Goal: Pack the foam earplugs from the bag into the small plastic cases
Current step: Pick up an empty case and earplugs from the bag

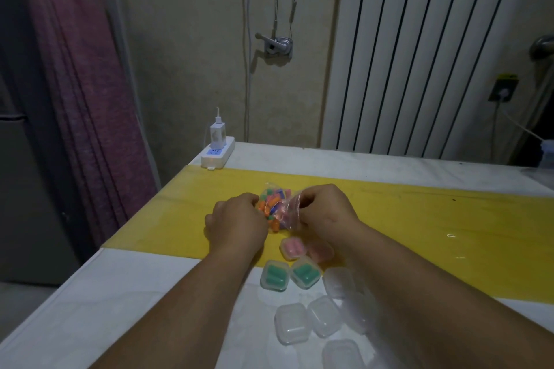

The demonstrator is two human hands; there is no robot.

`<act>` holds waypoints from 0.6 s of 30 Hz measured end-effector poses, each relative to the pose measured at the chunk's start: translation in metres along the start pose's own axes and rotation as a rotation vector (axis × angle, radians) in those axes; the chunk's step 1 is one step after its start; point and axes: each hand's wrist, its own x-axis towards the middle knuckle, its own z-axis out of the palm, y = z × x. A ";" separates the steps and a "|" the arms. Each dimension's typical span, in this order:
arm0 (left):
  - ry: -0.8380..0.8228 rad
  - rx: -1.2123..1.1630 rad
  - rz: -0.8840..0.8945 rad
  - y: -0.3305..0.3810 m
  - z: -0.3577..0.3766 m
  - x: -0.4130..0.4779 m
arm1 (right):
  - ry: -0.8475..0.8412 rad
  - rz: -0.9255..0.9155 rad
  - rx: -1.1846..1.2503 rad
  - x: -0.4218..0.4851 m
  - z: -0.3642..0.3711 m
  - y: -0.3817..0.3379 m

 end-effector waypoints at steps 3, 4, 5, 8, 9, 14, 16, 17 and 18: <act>-0.004 0.000 0.010 0.000 0.001 0.000 | -0.039 -0.015 -0.003 0.000 0.004 0.000; 0.008 -0.017 0.015 -0.001 0.001 0.000 | -0.037 -0.008 0.009 0.000 0.005 0.001; 0.022 -0.036 0.017 -0.001 0.001 0.000 | -0.034 0.005 0.043 0.002 0.006 0.003; 0.054 -0.099 0.014 -0.001 0.001 0.000 | -0.066 0.043 0.272 0.004 0.009 0.004; 0.061 -0.123 0.010 -0.001 0.001 -0.001 | -0.077 0.066 0.363 0.005 0.010 0.004; 0.075 -0.202 -0.011 -0.002 0.001 0.000 | -0.145 -0.008 0.311 0.000 0.005 0.005; 0.067 -0.215 -0.018 -0.002 0.001 0.000 | -0.202 -0.072 0.154 -0.002 0.003 0.006; 0.065 -0.219 -0.020 -0.002 0.000 0.000 | -0.226 -0.091 0.102 -0.003 0.003 0.004; 0.063 -0.222 -0.021 -0.002 0.000 0.000 | -0.230 -0.104 0.066 -0.004 0.004 0.002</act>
